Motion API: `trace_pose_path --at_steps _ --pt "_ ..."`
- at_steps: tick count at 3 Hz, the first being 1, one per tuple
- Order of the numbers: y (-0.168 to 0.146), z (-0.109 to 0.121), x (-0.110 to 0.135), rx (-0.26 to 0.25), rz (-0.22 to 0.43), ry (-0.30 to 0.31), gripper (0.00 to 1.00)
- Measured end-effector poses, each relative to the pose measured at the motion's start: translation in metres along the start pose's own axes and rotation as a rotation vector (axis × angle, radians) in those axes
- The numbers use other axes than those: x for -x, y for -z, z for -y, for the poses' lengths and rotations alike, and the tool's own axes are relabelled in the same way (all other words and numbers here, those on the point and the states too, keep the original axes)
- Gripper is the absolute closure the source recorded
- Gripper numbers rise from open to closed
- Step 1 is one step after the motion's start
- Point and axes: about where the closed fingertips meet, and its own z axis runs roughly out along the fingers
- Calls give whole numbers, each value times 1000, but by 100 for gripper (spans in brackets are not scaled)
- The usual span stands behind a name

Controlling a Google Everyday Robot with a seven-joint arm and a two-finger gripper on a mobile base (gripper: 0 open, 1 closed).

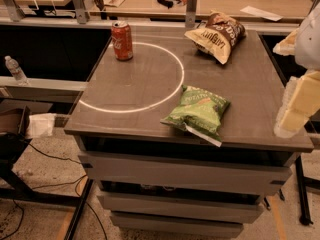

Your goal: Move green jalapeno chip bag near coke can

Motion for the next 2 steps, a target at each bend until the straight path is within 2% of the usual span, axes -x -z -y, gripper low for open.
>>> trace_pose_path --at_steps 1,2 --pt "0 0 0 0 0 0 0" --pt "2 -2 1 -9 61 -37 0"
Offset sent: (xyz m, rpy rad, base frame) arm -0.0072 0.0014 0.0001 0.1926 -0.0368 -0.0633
